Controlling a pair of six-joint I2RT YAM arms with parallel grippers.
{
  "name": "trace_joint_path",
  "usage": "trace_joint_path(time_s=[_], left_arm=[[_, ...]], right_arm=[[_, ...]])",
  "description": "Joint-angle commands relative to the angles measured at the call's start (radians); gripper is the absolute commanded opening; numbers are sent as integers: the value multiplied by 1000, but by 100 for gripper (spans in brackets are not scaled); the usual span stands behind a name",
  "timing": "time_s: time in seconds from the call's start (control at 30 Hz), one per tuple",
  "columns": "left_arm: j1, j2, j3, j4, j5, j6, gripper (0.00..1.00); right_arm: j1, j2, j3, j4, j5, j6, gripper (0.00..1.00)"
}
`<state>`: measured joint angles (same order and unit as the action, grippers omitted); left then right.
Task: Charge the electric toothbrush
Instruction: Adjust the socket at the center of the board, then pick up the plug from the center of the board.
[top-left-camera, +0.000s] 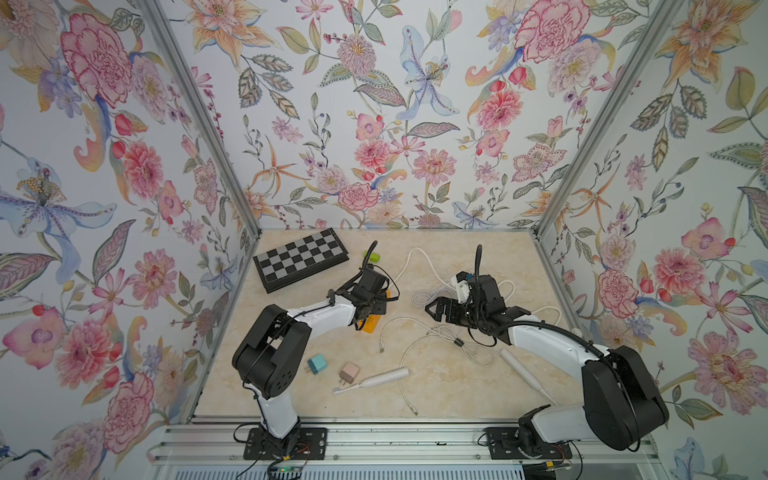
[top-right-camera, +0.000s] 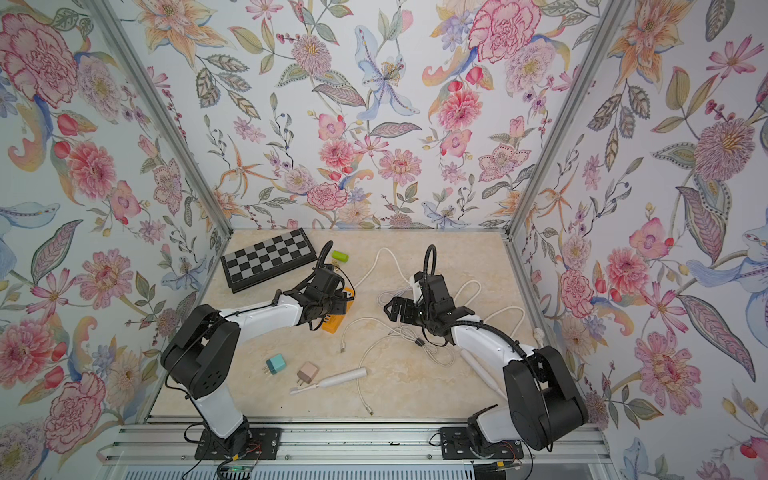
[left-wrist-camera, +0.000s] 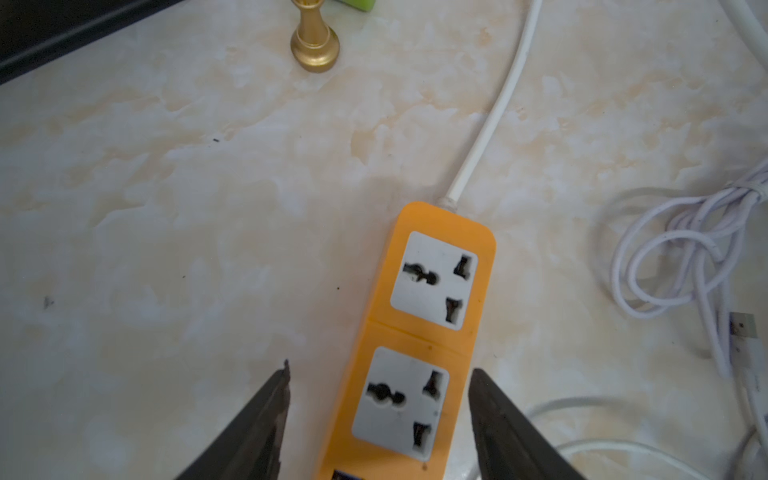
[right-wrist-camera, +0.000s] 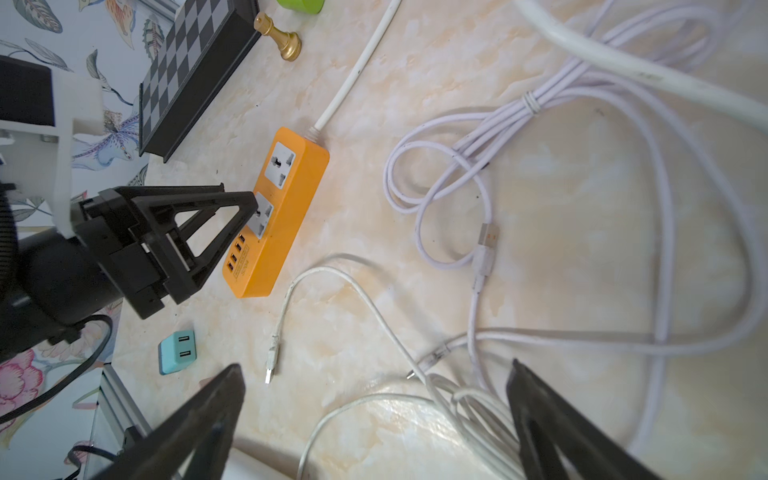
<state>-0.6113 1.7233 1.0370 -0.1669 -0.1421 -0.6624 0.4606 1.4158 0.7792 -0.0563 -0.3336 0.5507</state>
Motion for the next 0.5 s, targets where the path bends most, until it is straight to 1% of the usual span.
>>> trace_joint_path(time_s=[0.0, 0.07, 0.13, 0.23, 0.33, 0.4, 0.47], left_arm=[[-49, -114, -76, -121, -109, -110, 70], [-78, -191, -124, -191, -135, -154, 70], [-127, -258, -170, -270, -168, -211, 71], [-210, -332, -226, -365, -179, -291, 71], [-281, -376, -254, -468, -191, -387, 71], [-327, -401, -289, -486, -196, -417, 71], [-334, -419, -347, -458, -140, -405, 70]], right_arm=[[28, -15, 16, -16, -66, -7, 100], [54, -20, 18, -16, -100, -8, 100], [91, -32, 14, -17, -120, -13, 100], [134, -50, 7, -29, -131, -18, 100], [145, -64, -8, -35, -133, -2, 100], [148, -76, -20, -36, -134, 6, 100], [150, -88, -30, -36, -132, 9, 100]])
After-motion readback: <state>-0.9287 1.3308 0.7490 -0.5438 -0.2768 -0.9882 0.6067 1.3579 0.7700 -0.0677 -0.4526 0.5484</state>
